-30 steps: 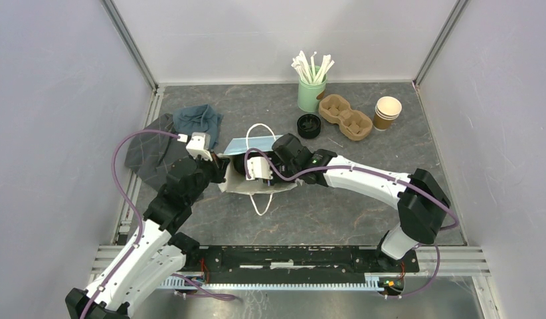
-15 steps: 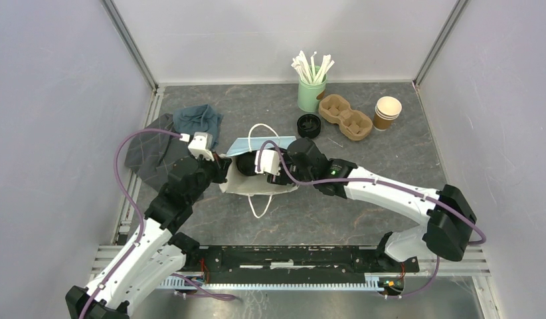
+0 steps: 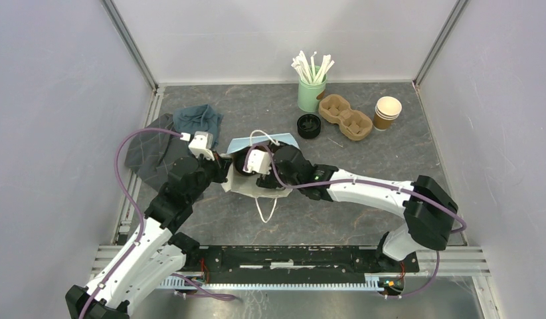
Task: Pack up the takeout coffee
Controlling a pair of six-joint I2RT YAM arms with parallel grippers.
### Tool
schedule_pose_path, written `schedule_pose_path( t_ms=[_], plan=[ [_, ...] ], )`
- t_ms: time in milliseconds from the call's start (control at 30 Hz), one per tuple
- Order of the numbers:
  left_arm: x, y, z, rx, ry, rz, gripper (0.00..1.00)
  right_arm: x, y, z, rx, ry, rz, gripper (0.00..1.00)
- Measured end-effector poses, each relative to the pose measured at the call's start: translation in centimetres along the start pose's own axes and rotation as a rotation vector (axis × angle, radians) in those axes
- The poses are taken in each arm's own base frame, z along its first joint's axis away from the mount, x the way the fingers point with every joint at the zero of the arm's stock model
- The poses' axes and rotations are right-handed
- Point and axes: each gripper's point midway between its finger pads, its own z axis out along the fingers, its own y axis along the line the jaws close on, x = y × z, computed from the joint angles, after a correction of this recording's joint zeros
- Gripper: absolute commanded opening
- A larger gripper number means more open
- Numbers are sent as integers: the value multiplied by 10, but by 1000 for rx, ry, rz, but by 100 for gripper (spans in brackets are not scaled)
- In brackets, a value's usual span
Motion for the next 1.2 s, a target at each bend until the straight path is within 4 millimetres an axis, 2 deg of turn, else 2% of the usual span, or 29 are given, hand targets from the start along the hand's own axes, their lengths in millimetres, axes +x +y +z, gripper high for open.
schedule_pose_path(
  t_ms=[233, 467, 600, 700, 800, 867, 900, 1067, 1200],
  plan=[
    [0, -1, 0, 7, 2, 0, 2, 2, -3, 7, 26, 30, -30, 98],
    [2, 0, 0, 3, 9, 1, 2, 4, 0, 24, 27, 62, -27, 97],
    [3, 0, 0, 1, 14, 1, 2, 7, -1, 29, 48, 83, -12, 84],
    [4, 0, 0, 0, 15, 1, 2, 9, 1, 32, 49, 92, 0, 65],
    [4, 1, 0, -1, 16, 1, 2, 10, 2, 32, 45, 94, 3, 61],
    [3, 0, 0, -1, 16, 1, 2, 10, 1, 33, 47, 94, 6, 51],
    [3, 0, -1, -1, 17, 1, 2, 10, 0, 33, 48, 94, 7, 49],
    [3, 2, -2, -15, 26, 2, 2, 9, -2, 33, 46, 84, 10, 48],
    [-3, 3, -3, -35, 33, 0, 2, 6, -1, 32, 33, 71, 14, 61]
  ],
)
